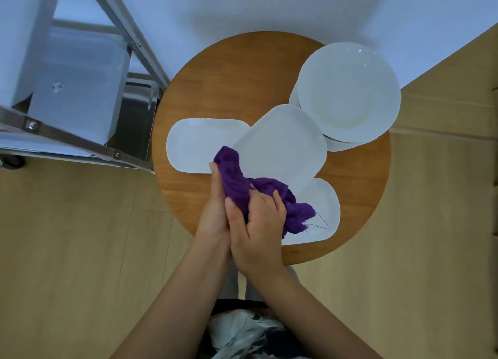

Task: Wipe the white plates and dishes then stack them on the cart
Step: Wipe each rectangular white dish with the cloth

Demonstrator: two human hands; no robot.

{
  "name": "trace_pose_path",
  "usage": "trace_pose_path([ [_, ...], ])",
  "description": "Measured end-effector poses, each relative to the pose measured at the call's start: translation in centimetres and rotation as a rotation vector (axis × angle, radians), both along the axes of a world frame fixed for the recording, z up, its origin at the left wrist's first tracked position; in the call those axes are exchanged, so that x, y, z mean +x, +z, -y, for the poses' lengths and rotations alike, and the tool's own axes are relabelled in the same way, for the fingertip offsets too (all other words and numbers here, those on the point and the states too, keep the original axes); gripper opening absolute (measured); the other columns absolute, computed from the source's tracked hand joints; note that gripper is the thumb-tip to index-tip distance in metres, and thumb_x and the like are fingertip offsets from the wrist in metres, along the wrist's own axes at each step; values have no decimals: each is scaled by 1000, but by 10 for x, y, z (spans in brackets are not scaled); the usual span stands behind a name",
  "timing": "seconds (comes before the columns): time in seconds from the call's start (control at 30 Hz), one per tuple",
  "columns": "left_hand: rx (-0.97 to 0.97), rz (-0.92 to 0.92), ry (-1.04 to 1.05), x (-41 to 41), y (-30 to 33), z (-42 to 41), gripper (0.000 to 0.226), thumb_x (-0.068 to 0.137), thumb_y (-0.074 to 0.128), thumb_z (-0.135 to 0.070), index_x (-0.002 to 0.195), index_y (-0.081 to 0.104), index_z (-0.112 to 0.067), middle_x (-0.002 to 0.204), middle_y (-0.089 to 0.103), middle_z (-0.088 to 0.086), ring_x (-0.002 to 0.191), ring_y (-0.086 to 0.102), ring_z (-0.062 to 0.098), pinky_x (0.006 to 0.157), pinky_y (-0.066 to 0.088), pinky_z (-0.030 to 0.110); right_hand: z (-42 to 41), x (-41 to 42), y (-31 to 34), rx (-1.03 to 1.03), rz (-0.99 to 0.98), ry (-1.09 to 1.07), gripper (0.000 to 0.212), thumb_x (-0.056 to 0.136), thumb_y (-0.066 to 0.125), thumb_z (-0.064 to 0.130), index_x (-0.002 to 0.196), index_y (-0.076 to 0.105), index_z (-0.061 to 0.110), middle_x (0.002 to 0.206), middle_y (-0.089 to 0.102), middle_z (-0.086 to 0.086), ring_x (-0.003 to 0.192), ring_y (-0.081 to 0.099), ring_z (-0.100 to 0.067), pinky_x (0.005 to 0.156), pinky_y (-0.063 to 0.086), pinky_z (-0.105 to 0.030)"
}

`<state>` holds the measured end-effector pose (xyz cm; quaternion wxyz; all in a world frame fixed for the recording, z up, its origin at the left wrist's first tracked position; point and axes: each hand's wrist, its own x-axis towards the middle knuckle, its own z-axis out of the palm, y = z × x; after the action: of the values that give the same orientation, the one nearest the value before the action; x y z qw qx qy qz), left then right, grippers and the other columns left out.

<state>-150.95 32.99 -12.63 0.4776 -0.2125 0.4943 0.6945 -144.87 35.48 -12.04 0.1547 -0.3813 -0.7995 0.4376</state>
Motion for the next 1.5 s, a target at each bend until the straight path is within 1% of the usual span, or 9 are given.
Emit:
trace_pose_path([
  [0.13, -20, 71, 71, -13, 1, -2, 66, 79, 44, -69, 108, 65, -14, 95, 74, 8, 84, 72, 24, 69, 59, 36, -5, 17, -9, 190, -36, 105, 38, 91, 42, 31, 105, 64, 4, 99, 70, -2, 101, 55, -10, 109, 23, -33],
  [0.33, -19, 48, -43, -26, 9, 10, 70, 66, 51, -65, 119, 57, -19, 108, 71, 8, 96, 69, 25, 78, 58, 38, -25, 47, -26, 557, -58, 397, 50, 100, 32, 39, 112, 66, 5, 113, 69, -5, 116, 53, -18, 111, 20, -35],
  [0.53, -16, -27, -223, -43, 12, 21, 53, 94, 32, -51, 132, 50, -19, 127, 60, 14, 117, 56, 35, 103, 38, 57, -69, 75, -37, 672, 160, 570, 41, 84, 51, 35, 117, 64, 14, 126, 62, -7, 118, 56, -33, 111, 20, -45],
  [0.77, -159, -14, -149, -47, 10, 13, 51, 81, 46, -63, 109, 61, -23, 98, 74, 5, 87, 71, 24, 72, 59, 37, -33, 47, -24, 581, 277, 723, 66, 89, 29, 67, 138, 44, 25, 151, 31, 0, 140, 16, -40, 108, 6, -69],
  [0.87, -208, -35, -196, -51, 8, 16, 49, 83, 48, -64, 103, 63, -22, 91, 75, 3, 81, 72, 21, 67, 59, 34, -21, 41, -26, 697, 274, 708, 61, 86, 46, 62, 135, 41, 27, 146, 43, -4, 134, 34, -41, 101, 21, -68],
  [0.97, -229, -35, -284, -62, 9, 25, 56, 83, 45, -65, 112, 61, -20, 107, 71, 8, 98, 67, 29, 88, 54, 45, -45, 47, -28, 803, 198, 840, 64, 74, 71, 53, 129, 45, 29, 138, 52, -6, 125, 49, -38, 95, 37, -62],
  [1.17, -310, -87, -379, -81, 11, 31, 49, 86, 49, -59, 120, 54, -24, 113, 67, 6, 102, 63, 27, 93, 50, 48, -92, 61, -25, 845, 110, 993, 47, 78, 68, 23, 122, 49, 19, 127, 62, -9, 115, 58, -34, 89, 47, -49],
  [1.33, -173, 45, -281, -95, 16, 31, 48, 89, 49, -55, 119, 59, -18, 111, 70, 8, 102, 67, 26, 83, 56, 40, -77, 43, -16, 698, 100, 703, 42, 58, 87, 9, 97, 72, 3, 95, 73, -11, 79, 71, -29, 65, 54, -35],
  [1.5, -72, -1, -133, -50, 28, 12, 74, 68, 52, -63, 125, 56, -16, 121, 64, 10, 112, 62, 27, 91, 53, 40, -47, 16, -5, 632, 58, 405, 21, 75, 73, 11, 93, 70, 1, 76, 71, -9, 62, 66, -25, 53, 52, -31],
])
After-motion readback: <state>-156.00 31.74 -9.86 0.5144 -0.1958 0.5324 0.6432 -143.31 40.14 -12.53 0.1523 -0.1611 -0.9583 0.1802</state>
